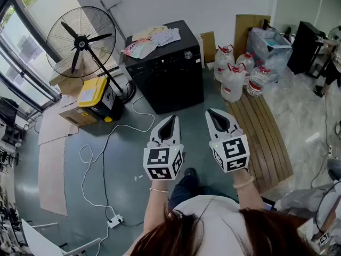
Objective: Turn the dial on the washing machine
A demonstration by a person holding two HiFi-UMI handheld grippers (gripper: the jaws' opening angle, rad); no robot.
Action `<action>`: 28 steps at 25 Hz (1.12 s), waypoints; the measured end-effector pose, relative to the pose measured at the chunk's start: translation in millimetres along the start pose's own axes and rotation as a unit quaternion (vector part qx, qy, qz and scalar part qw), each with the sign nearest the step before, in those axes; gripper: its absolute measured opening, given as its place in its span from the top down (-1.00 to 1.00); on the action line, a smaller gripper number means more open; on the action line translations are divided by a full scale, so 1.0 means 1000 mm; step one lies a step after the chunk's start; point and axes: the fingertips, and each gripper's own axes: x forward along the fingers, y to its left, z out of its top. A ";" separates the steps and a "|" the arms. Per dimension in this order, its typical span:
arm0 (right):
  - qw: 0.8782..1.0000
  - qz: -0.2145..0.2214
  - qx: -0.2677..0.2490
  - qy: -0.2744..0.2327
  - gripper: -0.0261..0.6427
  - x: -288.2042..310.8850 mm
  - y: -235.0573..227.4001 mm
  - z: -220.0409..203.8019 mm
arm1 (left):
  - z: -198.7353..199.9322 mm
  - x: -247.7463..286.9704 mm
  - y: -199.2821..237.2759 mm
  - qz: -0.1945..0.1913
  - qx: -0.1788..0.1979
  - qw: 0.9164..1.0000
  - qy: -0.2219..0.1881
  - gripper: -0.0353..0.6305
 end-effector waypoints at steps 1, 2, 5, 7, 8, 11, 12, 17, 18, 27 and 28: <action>1.000 -0.001 0.004 0.000 0.86 0.003 0.000 -0.002 | -0.001 0.002 0.003 -0.001 0.000 1.000 0.000 0.84; 1.000 -0.001 0.007 0.000 0.86 0.006 0.001 -0.003 | -0.001 0.004 0.005 -0.002 0.000 1.000 -0.001 0.84; 1.000 -0.005 0.017 -0.001 0.86 0.015 0.000 -0.004 | -0.001 0.011 0.013 -0.006 -0.002 1.000 -0.002 0.84; 1.000 -0.006 0.023 -0.001 0.86 0.022 -0.002 -0.004 | 0.000 0.018 0.019 -0.008 -0.002 1.000 -0.003 0.84; 1.000 -0.006 0.025 0.000 0.86 0.026 -0.003 -0.005 | -0.001 0.021 0.021 -0.010 -0.002 1.000 -0.003 0.84; 0.999 -0.006 0.036 0.007 0.86 0.040 -0.003 -0.009 | -0.002 0.033 0.030 -0.016 -0.002 1.000 -0.002 0.84; 0.999 -0.006 0.041 0.009 0.86 0.045 -0.003 -0.010 | -0.003 0.037 0.034 -0.018 -0.002 1.000 -0.001 0.84; 0.998 -0.011 0.054 0.007 0.86 0.070 -0.005 -0.013 | -0.008 0.058 0.051 -0.026 -0.005 1.000 0.002 0.84; 0.998 -0.012 0.056 0.005 0.86 0.075 -0.006 -0.013 | -0.009 0.062 0.055 -0.028 -0.006 1.000 0.003 0.84; 0.998 -0.035 0.056 -0.010 0.86 0.128 -0.024 -0.007 | -0.008 0.107 0.088 -0.048 -0.003 0.999 0.005 0.84; 0.998 -0.039 0.049 -0.011 0.86 0.135 -0.026 -0.006 | -0.007 0.112 0.092 -0.051 -0.002 0.999 0.004 0.84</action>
